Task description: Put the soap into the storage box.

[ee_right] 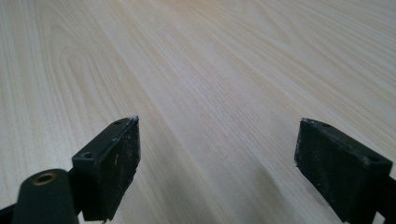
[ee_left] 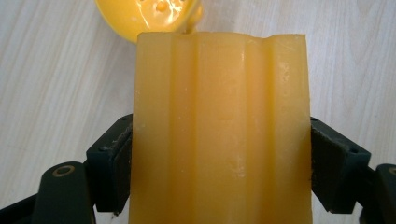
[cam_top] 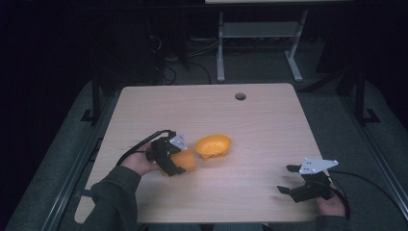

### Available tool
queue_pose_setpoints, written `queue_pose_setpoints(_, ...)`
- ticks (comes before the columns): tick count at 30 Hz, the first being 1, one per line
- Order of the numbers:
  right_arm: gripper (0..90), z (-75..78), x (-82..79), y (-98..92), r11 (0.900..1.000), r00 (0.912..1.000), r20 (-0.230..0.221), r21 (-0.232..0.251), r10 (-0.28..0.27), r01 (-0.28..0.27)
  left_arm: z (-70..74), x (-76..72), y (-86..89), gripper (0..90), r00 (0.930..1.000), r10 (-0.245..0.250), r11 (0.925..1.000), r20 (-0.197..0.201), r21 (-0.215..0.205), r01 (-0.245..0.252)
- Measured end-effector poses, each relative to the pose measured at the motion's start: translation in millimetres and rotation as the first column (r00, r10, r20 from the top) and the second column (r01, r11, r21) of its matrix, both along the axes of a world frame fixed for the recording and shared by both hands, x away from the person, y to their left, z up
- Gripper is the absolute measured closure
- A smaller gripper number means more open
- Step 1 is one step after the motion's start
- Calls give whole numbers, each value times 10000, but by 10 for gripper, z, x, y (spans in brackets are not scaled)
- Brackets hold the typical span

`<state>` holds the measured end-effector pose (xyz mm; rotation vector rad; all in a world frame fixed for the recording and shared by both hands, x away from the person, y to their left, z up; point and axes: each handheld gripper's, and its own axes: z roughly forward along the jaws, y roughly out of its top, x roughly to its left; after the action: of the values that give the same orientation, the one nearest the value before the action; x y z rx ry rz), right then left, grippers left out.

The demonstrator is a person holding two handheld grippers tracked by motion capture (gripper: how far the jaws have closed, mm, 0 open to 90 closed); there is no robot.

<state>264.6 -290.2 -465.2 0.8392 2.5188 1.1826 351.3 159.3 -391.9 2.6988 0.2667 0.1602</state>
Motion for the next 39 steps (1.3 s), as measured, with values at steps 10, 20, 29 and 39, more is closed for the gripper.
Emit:
queue_pose_setpoints(10, 137, 4, -11, -6, 9999, 9998, -145, 21, -113, 114, 119, 63, -154, 208, 9994, -336, 9994, 95, 15, 336)
queue_pose_setpoints(20, 137, -3, 0, -24, 10000, 10000, -46, 22, -54, 54, 151, 159, -270, 208, 9987, -513, 9986, 74, 132, 512)
queue_pose_setpoints(29, 137, 5, -8, -24, 9998, 9999, -106, 113, -136, 137, 231, 239, -374, 208, 9976, -660, 9978, 193, 113, 658)
queue_pose_setpoints(39, 137, 5, -3, -32, 9999, 10000, -3, 140, -72, 72, 223, 361, -535, 209, 9964, -837, 9963, 127, 212, 835)
